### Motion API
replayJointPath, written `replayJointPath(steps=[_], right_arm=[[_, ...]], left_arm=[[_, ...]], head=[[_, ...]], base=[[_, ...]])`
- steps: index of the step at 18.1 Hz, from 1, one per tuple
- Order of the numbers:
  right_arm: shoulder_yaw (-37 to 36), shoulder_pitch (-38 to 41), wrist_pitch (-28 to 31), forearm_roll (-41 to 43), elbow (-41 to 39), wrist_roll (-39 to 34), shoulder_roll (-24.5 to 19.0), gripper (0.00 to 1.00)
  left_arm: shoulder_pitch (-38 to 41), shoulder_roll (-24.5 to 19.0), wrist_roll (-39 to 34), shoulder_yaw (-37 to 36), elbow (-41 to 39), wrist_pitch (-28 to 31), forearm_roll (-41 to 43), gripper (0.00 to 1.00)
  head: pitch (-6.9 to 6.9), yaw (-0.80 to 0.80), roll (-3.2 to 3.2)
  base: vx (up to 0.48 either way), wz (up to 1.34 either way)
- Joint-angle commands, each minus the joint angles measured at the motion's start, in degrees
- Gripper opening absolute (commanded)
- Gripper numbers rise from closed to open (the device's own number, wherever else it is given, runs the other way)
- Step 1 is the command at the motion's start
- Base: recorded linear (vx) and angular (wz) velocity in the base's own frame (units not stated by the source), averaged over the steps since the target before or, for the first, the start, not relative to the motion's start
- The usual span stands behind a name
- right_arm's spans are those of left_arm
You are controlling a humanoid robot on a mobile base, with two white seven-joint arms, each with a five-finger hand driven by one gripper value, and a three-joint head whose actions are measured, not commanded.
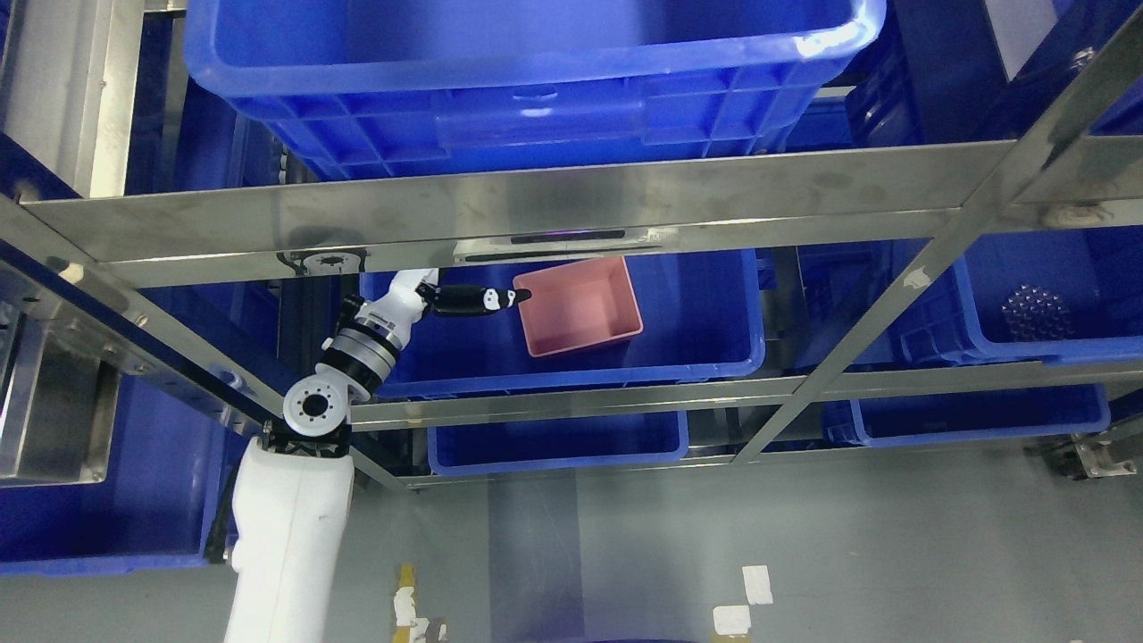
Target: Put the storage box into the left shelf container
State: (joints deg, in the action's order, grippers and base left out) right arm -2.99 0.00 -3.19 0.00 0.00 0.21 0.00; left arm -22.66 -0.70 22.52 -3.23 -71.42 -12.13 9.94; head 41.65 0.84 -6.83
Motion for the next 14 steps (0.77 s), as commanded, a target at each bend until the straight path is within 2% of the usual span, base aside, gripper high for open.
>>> replayJointPath(steps=[1,3,5,10,14], right_arm=[[0.00,-0.26,0.37,1.23,-1.00,-0.04,1.00,1.00],[0.00,-0.26,0.37,1.23,-1.00,-0.04,1.00,1.00],[0.00,-0.26,0.37,1.23,-1.00,-0.04,1.00,1.00],[0.00,-0.26,0.37,1.23,-1.00,-0.13,1.00,1.00],[0.00,-0.26,0.37,1.23,-1.00,-0.13,1.00,1.00]], left_arm=[[9.97,-0.30,-14.65,-2.38,-11.69,-3.85,-6.15,1.00],[14.46,-0.30,-22.83,-4.76,-16.97,-8.59,-6.42,1.00],[18.41,-0.30,-27.95,-5.90,-22.15,-9.58,-7.38,1.00],[29.14,-0.30,-27.97,-6.70,-24.82,-12.39,-9.23,1.00],[31.00,-0.36,-27.79,-5.38,-24.82,-11.78,-10.38,1.00]], head=[[0.00,0.00,0.00],[0.00,0.00,0.00],[0.00,0.00,0.00],[0.00,0.00,0.00],[0.00,0.00,0.00]], base=[[0.000,0.00],[0.000,0.00],[0.000,0.00],[0.000,0.00],[0.000,0.00]])
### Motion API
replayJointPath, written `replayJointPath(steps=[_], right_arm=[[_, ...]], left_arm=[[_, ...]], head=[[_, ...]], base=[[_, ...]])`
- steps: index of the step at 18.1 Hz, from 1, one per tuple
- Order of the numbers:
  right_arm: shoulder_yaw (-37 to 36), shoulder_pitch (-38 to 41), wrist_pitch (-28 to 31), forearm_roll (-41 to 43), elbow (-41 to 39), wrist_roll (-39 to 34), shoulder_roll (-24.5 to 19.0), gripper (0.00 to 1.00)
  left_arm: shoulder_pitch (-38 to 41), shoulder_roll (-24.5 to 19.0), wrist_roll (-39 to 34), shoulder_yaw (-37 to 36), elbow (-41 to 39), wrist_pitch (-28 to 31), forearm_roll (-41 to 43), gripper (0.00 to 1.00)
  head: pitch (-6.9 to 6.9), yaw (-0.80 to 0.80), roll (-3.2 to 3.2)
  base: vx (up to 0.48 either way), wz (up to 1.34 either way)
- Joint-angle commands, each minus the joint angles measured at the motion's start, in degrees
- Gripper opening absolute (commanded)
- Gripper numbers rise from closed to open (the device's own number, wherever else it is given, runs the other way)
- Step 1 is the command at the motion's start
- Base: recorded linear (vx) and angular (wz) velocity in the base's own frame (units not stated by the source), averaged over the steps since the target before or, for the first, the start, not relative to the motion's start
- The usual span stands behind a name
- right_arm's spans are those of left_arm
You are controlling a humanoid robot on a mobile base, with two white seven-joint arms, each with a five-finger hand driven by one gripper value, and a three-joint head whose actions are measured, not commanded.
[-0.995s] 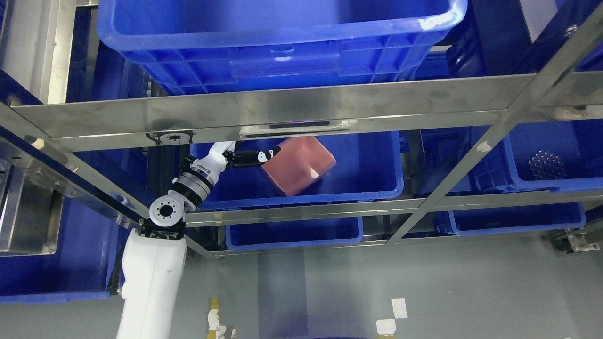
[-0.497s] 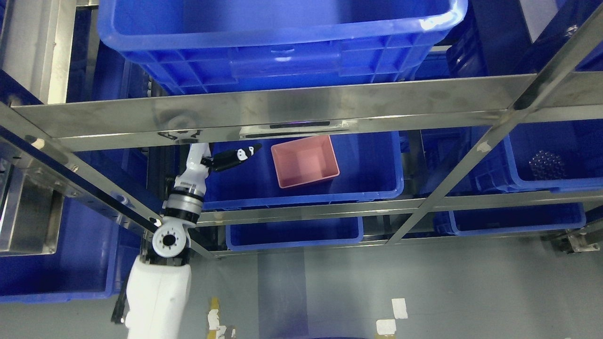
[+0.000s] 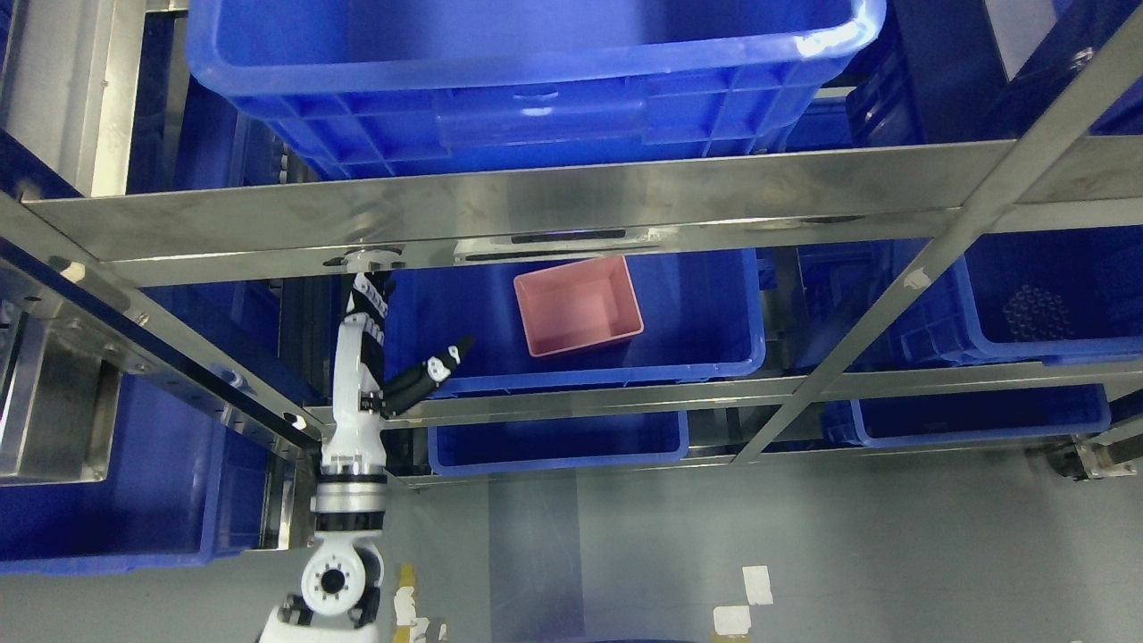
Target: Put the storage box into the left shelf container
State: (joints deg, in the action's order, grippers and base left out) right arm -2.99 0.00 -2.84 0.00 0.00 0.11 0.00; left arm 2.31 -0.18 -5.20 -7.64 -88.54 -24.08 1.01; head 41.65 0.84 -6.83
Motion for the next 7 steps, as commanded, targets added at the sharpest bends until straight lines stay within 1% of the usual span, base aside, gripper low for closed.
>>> replayJointPath(steps=[1,5,7], right_arm=[[0.00,-0.26,-0.06,1.23,-1.00,-0.02,1.00,1.00],[0.00,-0.26,-0.06,1.23,-1.00,0.06,1.00,1.00],[0.00,-0.26,0.03,1.23,-1.00,-0.02,1.00,1.00]], left_arm=[[6.04,-0.88,-0.08,-0.63,-7.70,0.26,-1.45,1.00],[6.12,-0.97,-0.08,-0.54,-7.70,0.52,-1.63,1.00],[6.21,-0.88,-0.08,-0.62,-7.70,1.66,-1.80,1.00]], head=[[0.00,0.00,0.00],[0.00,0.00,0.00],[0.00,0.00,0.00]], base=[[0.000,0.00],[0.000,0.00],[0.000,0.00]])
